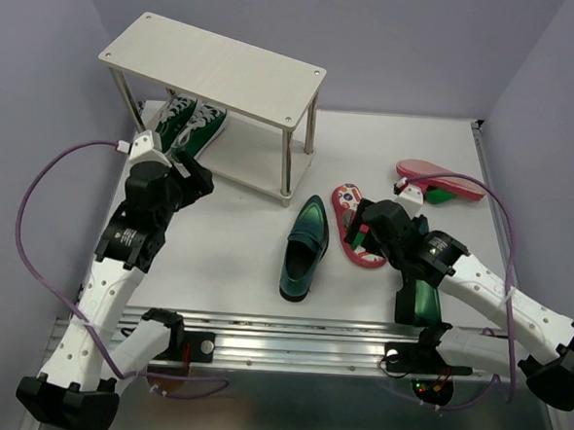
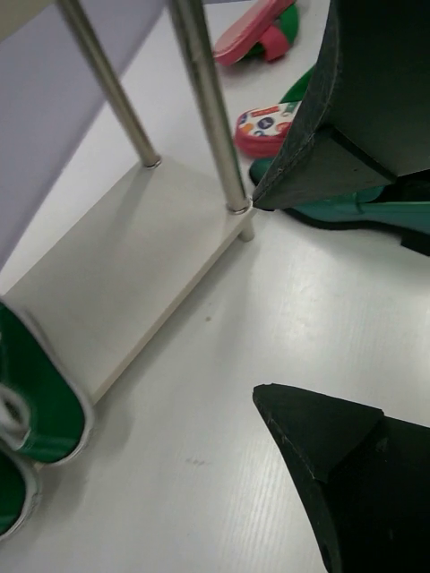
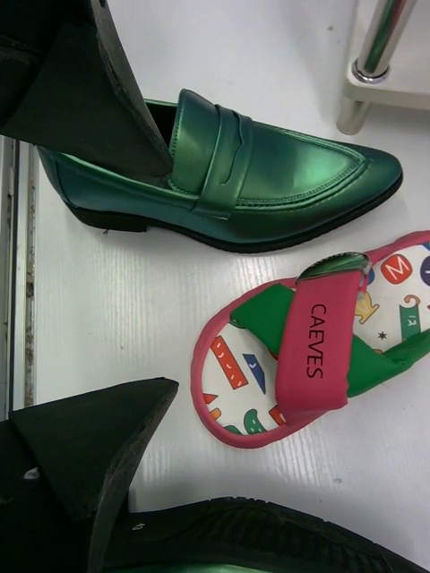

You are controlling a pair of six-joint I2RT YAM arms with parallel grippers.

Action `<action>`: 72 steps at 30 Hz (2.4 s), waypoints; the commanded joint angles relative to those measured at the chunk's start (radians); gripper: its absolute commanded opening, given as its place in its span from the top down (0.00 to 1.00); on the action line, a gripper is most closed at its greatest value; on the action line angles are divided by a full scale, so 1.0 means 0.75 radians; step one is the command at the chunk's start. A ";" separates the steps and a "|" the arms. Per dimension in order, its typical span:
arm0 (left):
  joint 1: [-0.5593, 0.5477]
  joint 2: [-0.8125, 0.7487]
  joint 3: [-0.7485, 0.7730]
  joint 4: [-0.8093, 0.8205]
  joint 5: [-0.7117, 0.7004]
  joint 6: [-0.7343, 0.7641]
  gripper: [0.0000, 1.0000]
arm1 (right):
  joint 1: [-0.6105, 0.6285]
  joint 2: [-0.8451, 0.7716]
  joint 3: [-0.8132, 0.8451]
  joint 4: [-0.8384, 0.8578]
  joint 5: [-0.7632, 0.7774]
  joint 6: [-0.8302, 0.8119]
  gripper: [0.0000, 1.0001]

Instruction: Place and organize the shoes onto the shoe shelf

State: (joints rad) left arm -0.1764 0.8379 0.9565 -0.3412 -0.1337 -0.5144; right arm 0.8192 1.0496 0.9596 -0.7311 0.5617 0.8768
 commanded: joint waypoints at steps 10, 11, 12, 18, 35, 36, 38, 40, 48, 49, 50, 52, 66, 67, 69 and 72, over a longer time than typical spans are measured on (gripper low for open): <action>-0.450 -0.094 -0.050 -0.287 -0.155 -0.238 0.21 | 0.055 0.177 0.017 0.110 -0.260 -0.075 0.00; -0.468 -0.101 -0.060 -0.289 -0.149 -0.255 0.21 | 0.073 0.202 0.021 0.108 -0.254 -0.069 0.00; -0.487 -0.101 -0.073 -0.290 -0.151 -0.269 0.22 | 0.074 0.224 0.027 0.104 -0.252 -0.061 0.00; -0.613 -0.082 -0.132 -0.294 -0.194 -0.353 0.23 | 0.037 0.218 0.083 -0.141 0.083 0.015 0.00; -0.628 0.081 -0.124 -0.101 -0.114 -0.273 0.22 | -0.583 0.032 -0.015 -0.363 0.069 0.132 0.00; -0.628 0.085 -0.124 -0.097 -0.116 -0.273 0.22 | -0.595 0.030 -0.046 -0.298 0.006 0.093 0.00; -0.628 0.092 -0.126 -0.089 -0.116 -0.271 0.22 | -0.595 0.032 -0.081 -0.210 -0.120 0.044 0.00; -0.628 0.098 -0.132 -0.077 -0.112 -0.273 0.22 | -0.595 0.038 -0.142 -0.045 -0.209 -0.042 0.00; -0.632 0.153 -0.114 -0.042 -0.094 -0.255 0.22 | -0.595 0.186 -0.114 0.314 -0.785 -0.263 0.00; -0.632 0.153 -0.114 -0.040 -0.092 -0.253 0.22 | -0.595 0.192 -0.114 0.351 -0.847 -0.269 0.00; -0.632 0.155 -0.114 -0.038 -0.092 -0.251 0.22 | -0.595 0.198 -0.112 0.404 -0.896 -0.279 0.00; -0.632 0.163 -0.114 -0.030 -0.088 -0.253 0.22 | -0.595 0.216 -0.101 0.423 -0.972 -0.290 0.00; -0.638 0.208 -0.108 0.001 -0.079 -0.247 0.22 | -0.595 0.073 0.072 0.200 -0.778 -0.386 0.00; -0.638 0.208 -0.106 0.001 -0.079 -0.245 0.22 | -0.595 0.061 0.081 0.167 -0.636 -0.372 0.00; -0.638 0.206 -0.103 0.001 -0.084 -0.243 0.22 | -0.595 0.036 0.087 0.051 -0.476 -0.323 0.00; -0.638 0.204 -0.101 -0.001 -0.086 -0.243 0.22 | -0.595 0.024 0.068 -0.125 -0.373 -0.226 0.00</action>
State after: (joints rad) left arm -0.6487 0.9981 0.8566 -0.3775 -0.1909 -0.7143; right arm 0.3744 1.0805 0.9970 -0.6338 0.0849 0.6338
